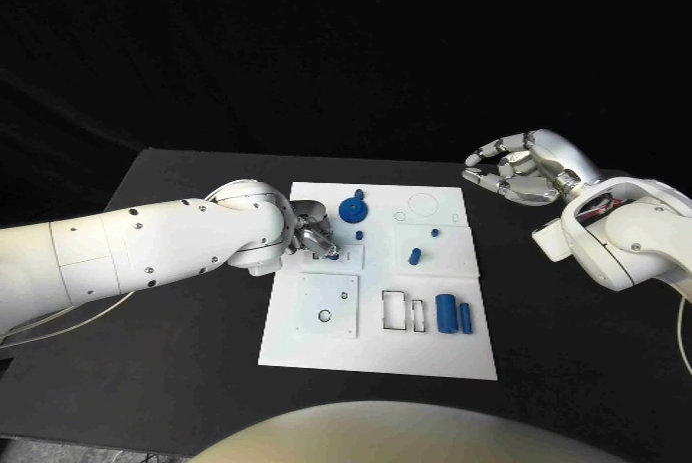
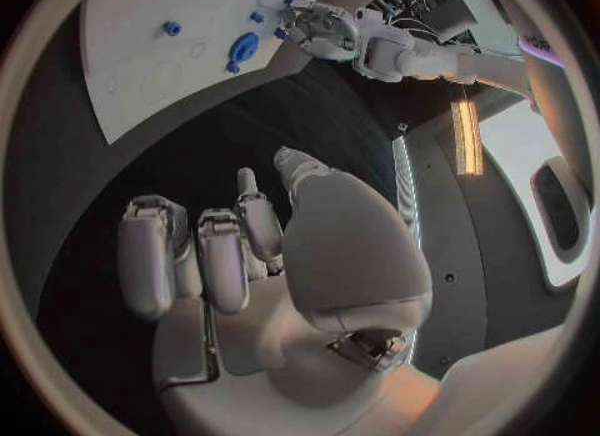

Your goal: Assemble the parts on the task board

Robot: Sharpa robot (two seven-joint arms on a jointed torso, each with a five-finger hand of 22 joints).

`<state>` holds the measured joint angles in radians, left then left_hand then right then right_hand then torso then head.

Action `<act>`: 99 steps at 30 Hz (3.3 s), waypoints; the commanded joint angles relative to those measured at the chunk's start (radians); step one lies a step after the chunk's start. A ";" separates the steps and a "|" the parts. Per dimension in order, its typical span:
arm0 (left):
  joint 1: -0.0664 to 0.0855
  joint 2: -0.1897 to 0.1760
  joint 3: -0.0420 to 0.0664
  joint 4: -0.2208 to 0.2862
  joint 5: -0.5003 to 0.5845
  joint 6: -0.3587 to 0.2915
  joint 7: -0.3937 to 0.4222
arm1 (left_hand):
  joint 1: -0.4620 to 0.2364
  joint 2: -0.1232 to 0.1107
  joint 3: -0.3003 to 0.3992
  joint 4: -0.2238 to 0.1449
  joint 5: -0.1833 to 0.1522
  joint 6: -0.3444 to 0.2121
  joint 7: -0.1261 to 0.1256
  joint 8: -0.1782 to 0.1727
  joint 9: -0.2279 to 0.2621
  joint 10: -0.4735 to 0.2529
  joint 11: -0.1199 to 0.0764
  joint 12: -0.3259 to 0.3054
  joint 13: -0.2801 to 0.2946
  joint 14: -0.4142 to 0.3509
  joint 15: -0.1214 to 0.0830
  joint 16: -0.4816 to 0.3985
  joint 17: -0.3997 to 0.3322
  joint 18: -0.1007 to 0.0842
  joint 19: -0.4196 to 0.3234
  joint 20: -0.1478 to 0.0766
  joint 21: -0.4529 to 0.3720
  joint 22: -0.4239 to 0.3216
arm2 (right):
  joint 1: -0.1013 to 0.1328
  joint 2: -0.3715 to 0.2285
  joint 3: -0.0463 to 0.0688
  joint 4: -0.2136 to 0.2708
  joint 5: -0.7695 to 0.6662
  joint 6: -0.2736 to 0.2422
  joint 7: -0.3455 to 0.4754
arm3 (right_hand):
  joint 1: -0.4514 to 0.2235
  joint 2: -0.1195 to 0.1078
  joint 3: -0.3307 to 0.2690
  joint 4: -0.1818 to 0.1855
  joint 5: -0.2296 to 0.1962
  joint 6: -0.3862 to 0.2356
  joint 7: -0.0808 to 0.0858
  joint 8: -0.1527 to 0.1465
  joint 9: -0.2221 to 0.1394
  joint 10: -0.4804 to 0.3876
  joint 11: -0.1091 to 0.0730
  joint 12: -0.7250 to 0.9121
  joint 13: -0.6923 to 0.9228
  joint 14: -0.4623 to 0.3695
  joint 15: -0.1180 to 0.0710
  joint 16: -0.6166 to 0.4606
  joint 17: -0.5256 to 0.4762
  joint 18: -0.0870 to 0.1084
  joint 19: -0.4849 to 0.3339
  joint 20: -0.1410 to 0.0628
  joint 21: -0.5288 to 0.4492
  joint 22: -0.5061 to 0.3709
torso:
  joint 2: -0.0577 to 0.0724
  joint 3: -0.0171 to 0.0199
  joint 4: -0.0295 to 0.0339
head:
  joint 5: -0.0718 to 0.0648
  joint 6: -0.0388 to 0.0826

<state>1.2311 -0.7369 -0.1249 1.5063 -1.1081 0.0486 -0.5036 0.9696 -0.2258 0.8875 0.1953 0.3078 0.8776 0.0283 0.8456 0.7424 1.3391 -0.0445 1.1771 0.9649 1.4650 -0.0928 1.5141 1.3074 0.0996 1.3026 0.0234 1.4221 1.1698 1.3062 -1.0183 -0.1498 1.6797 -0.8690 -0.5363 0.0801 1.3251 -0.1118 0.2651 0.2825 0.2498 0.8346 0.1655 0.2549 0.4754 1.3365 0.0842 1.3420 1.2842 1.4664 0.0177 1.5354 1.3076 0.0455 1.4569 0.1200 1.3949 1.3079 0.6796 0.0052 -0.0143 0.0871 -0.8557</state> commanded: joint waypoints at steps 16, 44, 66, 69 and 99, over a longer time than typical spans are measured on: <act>-0.011 0.011 -0.008 -0.003 0.018 0.049 0.002 | -0.049 0.007 0.011 -0.032 -0.011 0.017 -0.009 -0.006 0.006 0.009 -0.005 0.011 0.006 0.076 -0.008 0.007 0.138 -0.016 0.009 -0.001 -0.009 -0.001 | 0.000 -0.001 0.000 0.003 -0.004 0.017 -0.005 | -0.013 -0.001 -0.001 0.005 0.002 -0.008 0.002 0.007 0.001 -0.007 0.000 -0.005 -0.001 0.077 -0.006 -0.006 0.152 0.003 -0.006 -0.002 -0.003 0.140 | 0.000 -0.0009 0.0008 | -0.002 -0.001; -0.011 0.014 -0.008 -0.008 0.018 0.054 0.001 | -0.084 0.007 -0.099 0.034 -0.013 0.030 -0.010 -0.019 0.009 0.008 -0.004 0.012 0.005 0.077 -0.008 0.009 0.142 -0.017 0.012 -0.002 -0.014 -0.002 | 0.000 -0.001 0.000 0.001 -0.004 0.017 -0.004 | -0.017 -0.002 -0.004 0.006 -0.003 -0.008 0.002 0.008 0.002 -0.009 0.000 -0.007 -0.003 0.075 -0.006 -0.010 0.143 0.005 -0.010 -0.003 -0.011 0.135 | 0.000 -0.0005 0.0006 | -0.004 -0.003; -0.011 0.003 0.001 0.001 0.017 0.049 0.004 | -0.101 0.011 -0.264 0.097 -0.014 0.042 -0.010 -0.028 0.016 0.013 -0.004 0.022 0.016 0.078 -0.008 0.012 0.147 -0.017 0.015 -0.003 -0.017 0.000 | -0.001 0.000 0.000 -0.002 -0.004 0.018 -0.001 | -0.052 0.002 -0.022 0.009 -0.030 -0.009 0.000 0.015 0.003 -0.008 -0.001 -0.009 -0.004 0.075 -0.008 -0.012 0.140 0.006 -0.011 -0.004 -0.015 0.134 | 0.000 -0.0013 0.0006 | -0.003 0.000; -0.011 -0.001 0.007 0.004 0.017 0.046 0.003 | -0.101 0.012 -0.266 0.097 -0.014 0.042 -0.010 -0.028 0.016 0.013 -0.004 0.022 0.016 0.078 -0.008 0.012 0.148 -0.017 0.016 -0.003 -0.017 0.001 | -0.001 0.000 0.000 -0.002 -0.004 0.018 -0.001 | -0.054 0.002 -0.022 0.009 -0.031 -0.009 0.000 0.015 0.003 -0.009 -0.002 -0.009 -0.005 0.075 -0.008 -0.012 0.140 0.006 -0.011 -0.004 -0.015 0.134 | 0.000 -0.0013 0.0001 | -0.002 -0.001; 0.107 -0.040 0.090 -0.040 0.030 0.172 -0.005 | 0.004 0.015 -0.342 0.096 -0.005 -0.034 0.028 -0.119 -0.025 -0.048 0.028 -0.030 -0.060 0.059 0.018 -0.023 0.070 -0.004 -0.032 0.013 -0.057 -0.069 | -0.003 0.007 -0.001 -0.016 -0.006 0.022 -0.002 | -0.063 0.004 -0.027 0.009 -0.032 -0.010 0.000 0.016 0.003 -0.007 -0.002 -0.008 -0.003 0.075 -0.008 -0.012 0.140 0.006 -0.012 -0.004 -0.016 0.134 | 0.001 -0.0001 0.0012 | 0.000 0.021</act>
<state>1.3341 -0.7817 -0.0351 1.4780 -1.0837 0.1561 -0.5056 0.9667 -0.2107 0.5502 0.2916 0.2995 0.8493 0.0564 0.7319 0.7210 1.2934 -0.0177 1.1499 0.9062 1.4665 -0.0797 1.4978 1.3081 0.0999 1.2755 0.0322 1.3701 1.1012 1.3039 -1.0126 -0.1509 1.6639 -0.8689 -0.5293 0.0765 1.2738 -0.1079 0.2428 0.2911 0.2227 0.8310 0.1618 0.2665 0.4767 1.3336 0.0813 1.3373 1.2803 1.4664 0.0177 1.5278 1.3080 0.0455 1.4534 0.1164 1.3833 1.3075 0.6798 0.0046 -0.0147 0.0877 -0.8362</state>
